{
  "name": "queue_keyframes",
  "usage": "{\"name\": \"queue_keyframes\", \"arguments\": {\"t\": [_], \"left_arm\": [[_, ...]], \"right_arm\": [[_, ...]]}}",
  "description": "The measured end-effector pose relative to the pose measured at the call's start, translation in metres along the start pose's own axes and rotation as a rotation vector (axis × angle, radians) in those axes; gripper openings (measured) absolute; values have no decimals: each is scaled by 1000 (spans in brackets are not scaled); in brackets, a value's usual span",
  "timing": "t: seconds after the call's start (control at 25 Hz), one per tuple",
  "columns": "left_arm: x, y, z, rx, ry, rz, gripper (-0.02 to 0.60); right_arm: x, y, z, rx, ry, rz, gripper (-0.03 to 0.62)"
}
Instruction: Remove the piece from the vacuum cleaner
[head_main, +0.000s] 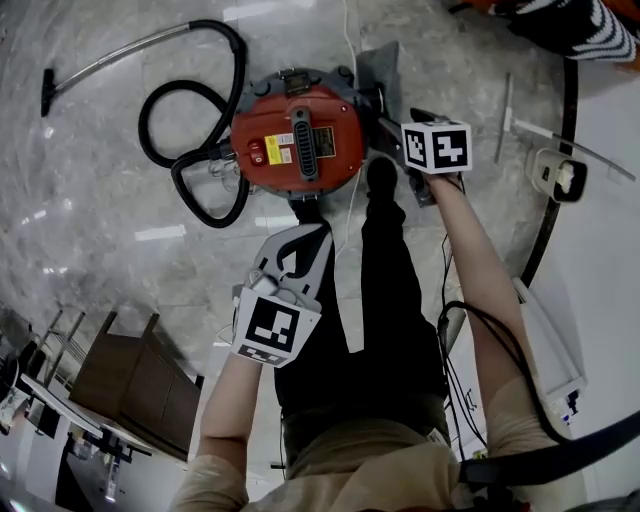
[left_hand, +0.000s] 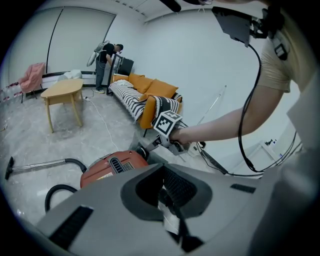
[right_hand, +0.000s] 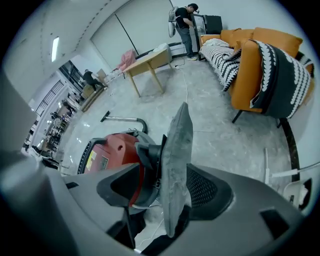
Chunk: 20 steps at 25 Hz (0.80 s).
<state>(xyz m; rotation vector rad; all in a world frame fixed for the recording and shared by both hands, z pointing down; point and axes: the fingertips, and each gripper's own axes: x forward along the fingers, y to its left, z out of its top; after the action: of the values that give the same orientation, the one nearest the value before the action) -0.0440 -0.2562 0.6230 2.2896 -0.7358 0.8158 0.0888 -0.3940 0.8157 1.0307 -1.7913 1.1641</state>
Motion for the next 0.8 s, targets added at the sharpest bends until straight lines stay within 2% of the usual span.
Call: {"name": "queue_keyframes", "arguments": {"t": [0.28, 0.52, 0.8], "left_arm": [[11, 2, -3, -20, 14, -20, 5], [17, 4, -4, -26, 32, -31, 5], [28, 4, -8, -18, 60, -30, 3]], "right_arm": [[27, -17, 3, 67, -9, 10, 272], [40, -25, -9, 71, 40, 9, 270], [43, -33, -10, -10, 42, -32, 257]]}}
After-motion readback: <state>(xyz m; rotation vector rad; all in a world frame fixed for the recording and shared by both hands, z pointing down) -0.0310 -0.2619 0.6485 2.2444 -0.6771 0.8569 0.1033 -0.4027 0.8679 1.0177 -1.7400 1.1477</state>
